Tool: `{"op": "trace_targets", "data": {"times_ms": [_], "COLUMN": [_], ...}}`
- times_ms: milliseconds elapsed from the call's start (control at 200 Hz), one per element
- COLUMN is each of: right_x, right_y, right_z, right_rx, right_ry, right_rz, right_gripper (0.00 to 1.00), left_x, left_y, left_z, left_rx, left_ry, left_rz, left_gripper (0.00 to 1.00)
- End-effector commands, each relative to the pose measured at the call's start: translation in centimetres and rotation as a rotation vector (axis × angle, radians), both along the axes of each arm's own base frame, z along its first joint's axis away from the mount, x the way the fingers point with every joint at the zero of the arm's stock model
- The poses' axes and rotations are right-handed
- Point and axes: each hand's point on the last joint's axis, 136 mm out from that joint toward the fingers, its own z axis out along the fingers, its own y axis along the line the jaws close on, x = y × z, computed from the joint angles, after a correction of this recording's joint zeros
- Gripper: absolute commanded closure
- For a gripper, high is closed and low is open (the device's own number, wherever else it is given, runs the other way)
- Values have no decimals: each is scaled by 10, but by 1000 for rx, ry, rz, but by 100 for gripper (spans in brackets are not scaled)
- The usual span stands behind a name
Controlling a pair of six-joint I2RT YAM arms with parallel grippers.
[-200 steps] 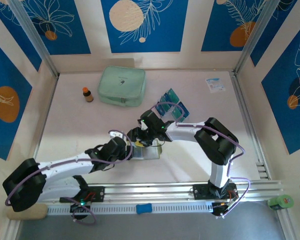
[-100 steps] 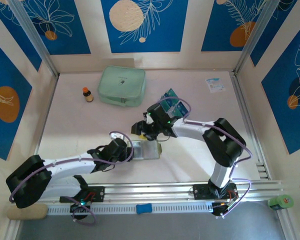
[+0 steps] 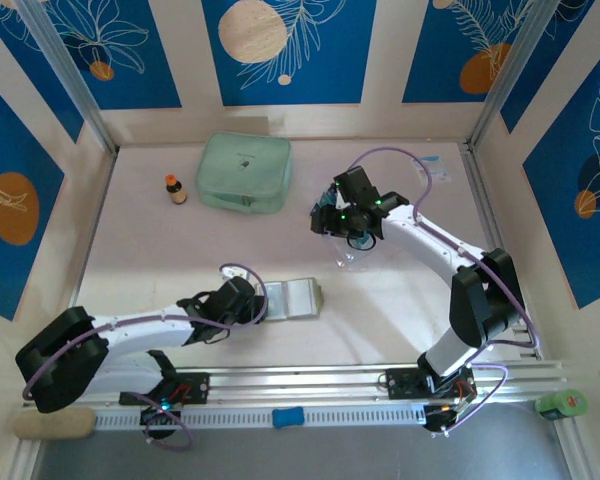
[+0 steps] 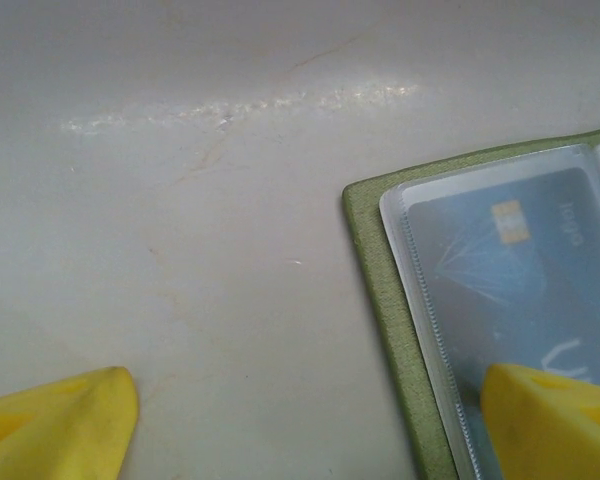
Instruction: Put the credit cards into the card holder
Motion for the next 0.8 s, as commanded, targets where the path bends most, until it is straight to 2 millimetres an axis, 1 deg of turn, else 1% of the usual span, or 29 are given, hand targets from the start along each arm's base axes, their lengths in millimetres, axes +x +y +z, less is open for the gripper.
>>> {"op": "trace_targets", "data": {"times_ms": [0,155,305,535,665,795], "right_x": [0,12,22,31,35,35], "right_y": [-40,-59,-69,-78,-83,-80], "right_z": [-11,-8,-11,-21,-24,-27], "right_rx": [-267,-399,-477,-544,-549,-521], "right_ry": [-5,-37,-43,-31,-28,-17], "right_rz": [31,30,32,35,22,29], "right_gripper": [48,57,64,66,66,66], "left_x": [-2,-2,-1,-1,-1,-1], "left_y": [5,6,5,6,5,5], "left_z": [-8,-7,-7,-7,-7,-7], "left_rx": [13,17,21,23,22,23], "left_ry": [21,21,21,21,21,20], "left_rz": [15,15,11,14,13,12], "left_gripper": [11,11,11,11,11,11]}}
